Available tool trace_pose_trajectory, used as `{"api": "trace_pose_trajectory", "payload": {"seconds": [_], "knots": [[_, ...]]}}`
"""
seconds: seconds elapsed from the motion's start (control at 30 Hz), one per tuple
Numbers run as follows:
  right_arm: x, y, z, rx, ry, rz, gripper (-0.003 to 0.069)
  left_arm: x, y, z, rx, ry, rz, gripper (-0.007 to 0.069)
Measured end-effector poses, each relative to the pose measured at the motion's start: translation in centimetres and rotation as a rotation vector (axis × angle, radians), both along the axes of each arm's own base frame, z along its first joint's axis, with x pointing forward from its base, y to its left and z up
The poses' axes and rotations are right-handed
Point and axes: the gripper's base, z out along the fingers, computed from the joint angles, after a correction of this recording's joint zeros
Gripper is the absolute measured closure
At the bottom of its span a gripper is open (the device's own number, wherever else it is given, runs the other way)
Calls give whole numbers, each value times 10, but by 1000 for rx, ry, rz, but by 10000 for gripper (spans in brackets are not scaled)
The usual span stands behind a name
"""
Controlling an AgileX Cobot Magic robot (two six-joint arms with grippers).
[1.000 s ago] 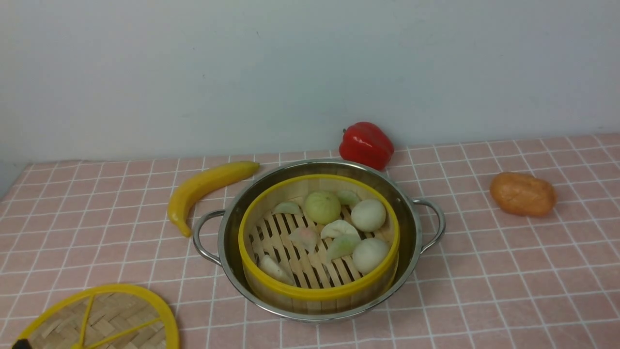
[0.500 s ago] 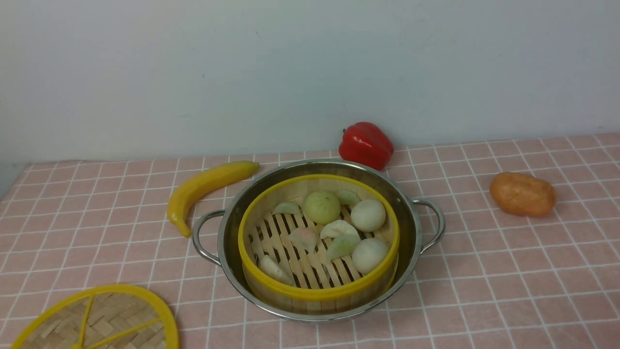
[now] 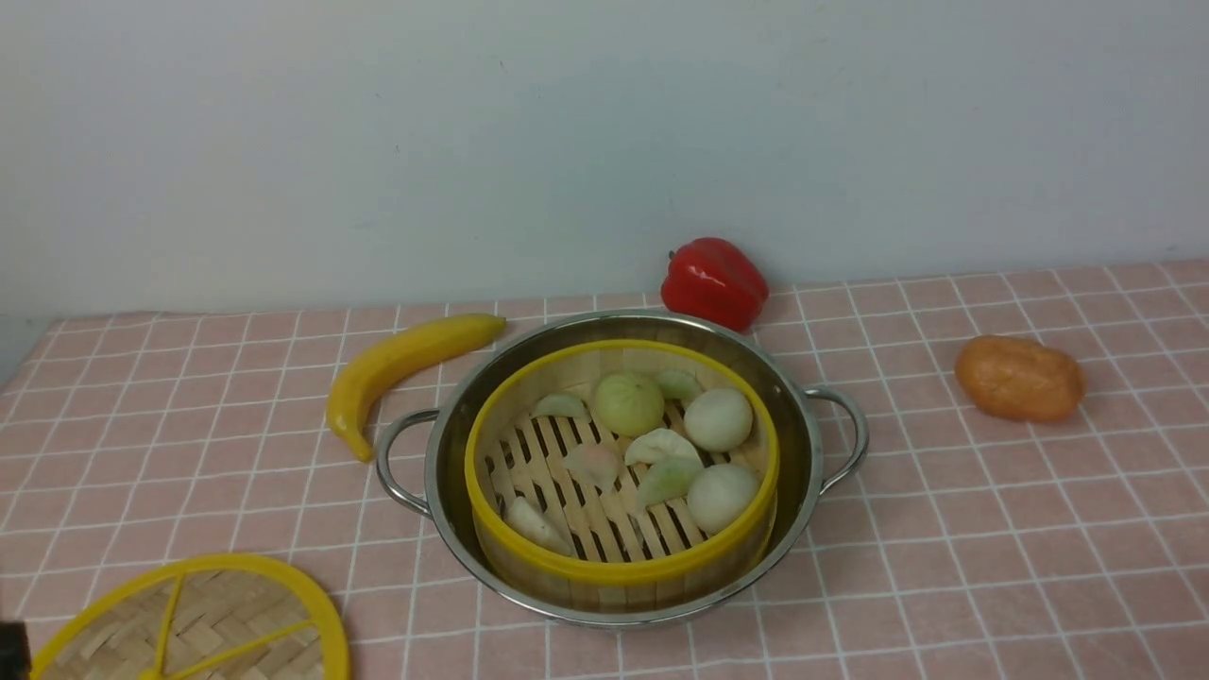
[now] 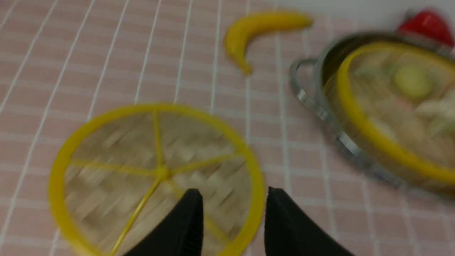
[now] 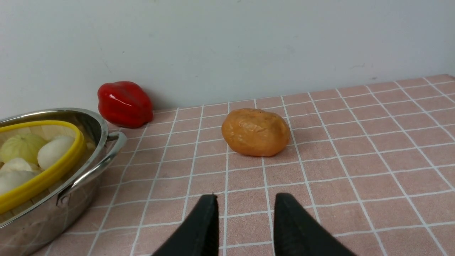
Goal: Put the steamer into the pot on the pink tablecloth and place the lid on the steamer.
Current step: 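Grasp the bamboo steamer lid lying on the table by its centre knob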
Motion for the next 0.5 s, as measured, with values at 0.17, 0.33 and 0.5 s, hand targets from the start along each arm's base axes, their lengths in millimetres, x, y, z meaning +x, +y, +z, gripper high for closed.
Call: {"api": "trace_pose_trajectory", "payload": {"seconds": [0.17,0.33,0.5], "knots": [[0,0,0,0,0,0,419,50,15,-10,73,299,21,382],[0,0,0,0,0,0,419,99,21,-39,46,469,22,382],[0,0,0,0,0,0,419,141,26,-77,25,632,12,382]]}}
